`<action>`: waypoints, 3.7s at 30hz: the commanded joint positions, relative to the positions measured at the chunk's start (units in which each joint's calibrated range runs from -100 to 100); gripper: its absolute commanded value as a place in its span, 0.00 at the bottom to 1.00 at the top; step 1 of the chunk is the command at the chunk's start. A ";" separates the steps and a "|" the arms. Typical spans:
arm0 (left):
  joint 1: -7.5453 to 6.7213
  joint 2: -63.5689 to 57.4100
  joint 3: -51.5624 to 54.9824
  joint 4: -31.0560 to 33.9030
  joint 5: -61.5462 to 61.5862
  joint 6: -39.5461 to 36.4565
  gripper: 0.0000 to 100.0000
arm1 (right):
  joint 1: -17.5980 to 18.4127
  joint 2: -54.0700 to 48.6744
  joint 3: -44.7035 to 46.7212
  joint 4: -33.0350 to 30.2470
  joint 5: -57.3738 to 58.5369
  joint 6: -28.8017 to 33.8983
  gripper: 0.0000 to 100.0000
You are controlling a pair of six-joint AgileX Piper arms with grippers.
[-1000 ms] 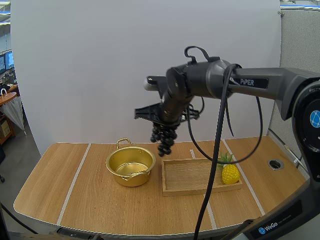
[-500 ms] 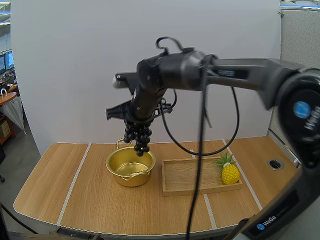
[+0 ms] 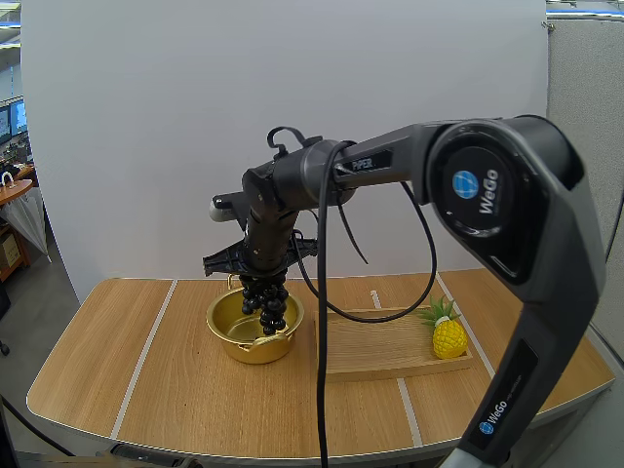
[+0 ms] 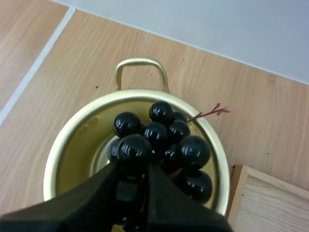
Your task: Open the pot, put the grape inside, and close it
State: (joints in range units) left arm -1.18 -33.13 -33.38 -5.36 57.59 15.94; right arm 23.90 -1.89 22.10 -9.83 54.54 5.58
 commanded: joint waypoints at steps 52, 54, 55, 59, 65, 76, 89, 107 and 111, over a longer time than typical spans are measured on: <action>-0.10 -0.30 -0.34 0.18 -2.57 -0.58 0.00 | 2.18 9.82 -0.41 0.07 -2.16 -4.69 0.36; -0.10 -0.30 -0.34 0.18 -2.57 -0.58 0.00 | 2.18 9.27 -0.41 0.07 -2.37 -4.69 0.47; -0.10 -0.30 -0.34 0.18 -2.57 -0.58 0.00 | 2.18 8.99 -0.41 -0.16 -2.33 -4.69 0.51; -0.10 -0.30 -0.34 0.18 -2.57 -0.58 0.00 | 2.18 7.58 -0.54 -0.36 -2.98 -4.69 1.00; -0.10 -0.30 -0.34 0.18 -2.57 -0.58 0.00 | 1.88 7.17 -0.54 -0.36 -3.17 -4.48 1.00; -0.10 -0.30 -0.34 0.18 -2.57 -0.58 0.00 | 1.71 -1.15 -0.54 -1.26 -0.12 -4.48 1.00; -0.10 -0.30 -0.34 0.18 -2.57 -0.58 0.00 | 1.71 -20.77 -0.41 -1.41 13.74 -3.34 1.00; -0.10 -0.30 -0.34 0.18 -2.57 -0.58 0.00 | -1.96 -57.02 14.52 -2.80 25.07 -3.34 1.00; -0.10 -0.30 -0.34 0.18 -2.57 -0.58 0.00 | -5.32 -64.05 18.67 -1.35 26.80 -3.45 1.00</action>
State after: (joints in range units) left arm -1.18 -33.13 -33.38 -5.36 57.59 15.83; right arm 20.29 -62.34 38.90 -11.92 79.88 2.37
